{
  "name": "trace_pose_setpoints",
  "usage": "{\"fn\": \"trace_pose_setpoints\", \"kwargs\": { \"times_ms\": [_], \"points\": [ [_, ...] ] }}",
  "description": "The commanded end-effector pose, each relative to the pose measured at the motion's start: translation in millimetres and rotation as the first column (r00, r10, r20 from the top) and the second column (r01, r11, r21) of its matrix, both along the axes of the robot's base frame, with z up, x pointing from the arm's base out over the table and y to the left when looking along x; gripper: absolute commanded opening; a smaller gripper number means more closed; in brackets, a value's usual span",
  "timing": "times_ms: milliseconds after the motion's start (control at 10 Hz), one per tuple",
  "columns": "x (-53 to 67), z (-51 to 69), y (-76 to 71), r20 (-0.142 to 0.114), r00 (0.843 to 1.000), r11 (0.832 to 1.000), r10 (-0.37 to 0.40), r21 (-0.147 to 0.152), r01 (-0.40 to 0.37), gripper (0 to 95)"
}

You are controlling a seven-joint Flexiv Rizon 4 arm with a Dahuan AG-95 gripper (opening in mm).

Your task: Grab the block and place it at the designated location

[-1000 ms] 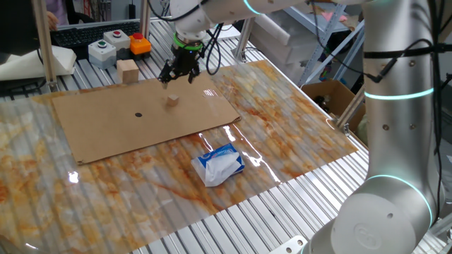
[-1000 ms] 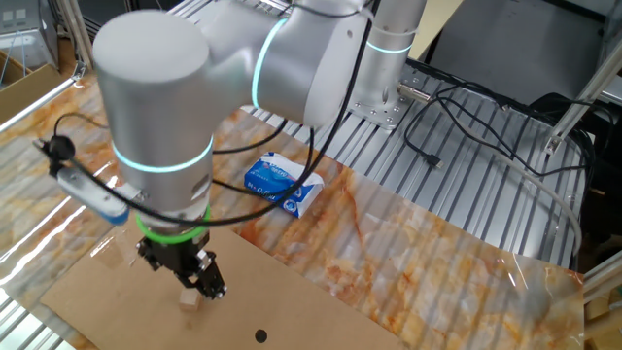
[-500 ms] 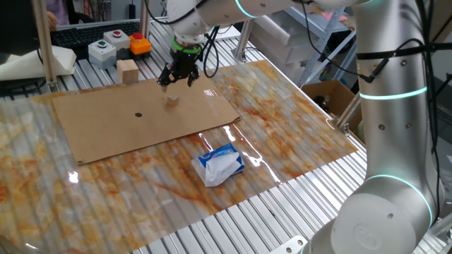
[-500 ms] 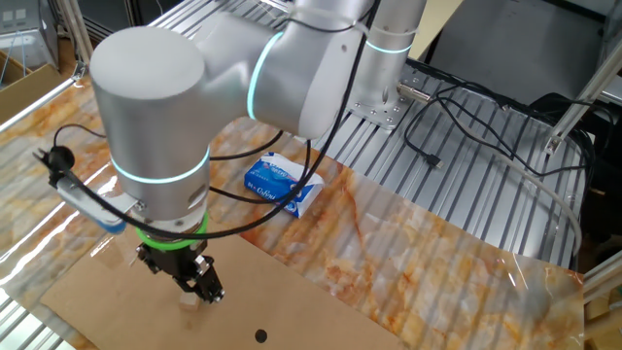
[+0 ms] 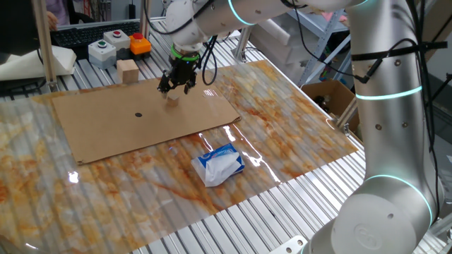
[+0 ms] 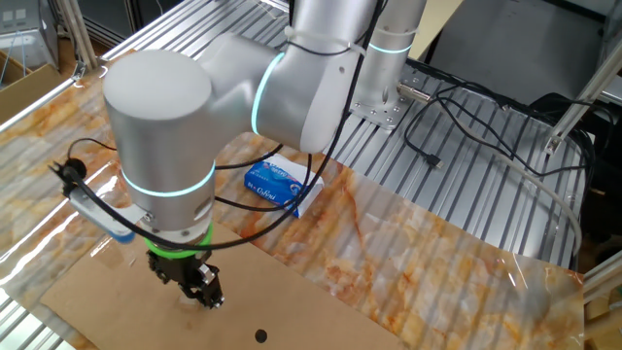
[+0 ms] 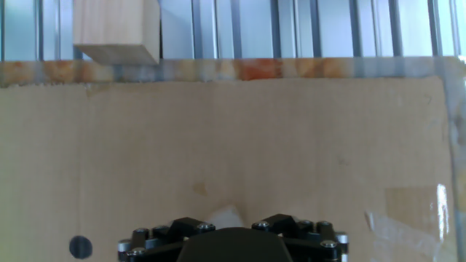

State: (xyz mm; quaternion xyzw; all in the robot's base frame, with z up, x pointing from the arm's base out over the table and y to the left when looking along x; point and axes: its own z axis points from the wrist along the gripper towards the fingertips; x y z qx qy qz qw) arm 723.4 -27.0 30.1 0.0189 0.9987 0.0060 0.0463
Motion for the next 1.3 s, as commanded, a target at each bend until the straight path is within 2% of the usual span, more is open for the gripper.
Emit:
{"fn": "trace_pose_setpoints", "kwargs": {
  "times_ms": [100, 400, 500, 600, 700, 1100, 1200, 1300],
  "points": [
    [-0.3, -3.4, 0.9, 0.002, 1.0, 1.0, -0.006, 0.001, 0.006, 76.0],
    [0.0, -5.9, 1.4, 0.004, 1.0, 1.0, -0.016, 0.002, 0.016, 76.0],
    [0.0, -6.2, 1.4, 0.003, 1.0, 1.0, -0.017, 0.002, 0.017, 57.0],
    [0.0, -6.2, 1.4, 0.002, 1.0, 1.0, -0.017, 0.002, 0.017, 57.0],
    [-0.2, -7.1, 1.6, 0.001, 1.0, 1.0, -0.018, 0.003, 0.018, 38.0],
    [0.6, -11.0, 2.4, 0.0, 1.0, 1.0, -0.021, 0.002, 0.021, 38.0],
    [0.7, -12.0, 2.7, 0.0, 1.0, 1.0, -0.017, 0.002, 0.017, 19.0],
    [0.7, -12.2, 2.7, 0.001, 1.0, 1.0, -0.015, 0.001, 0.015, 19.0]
  ]
}}
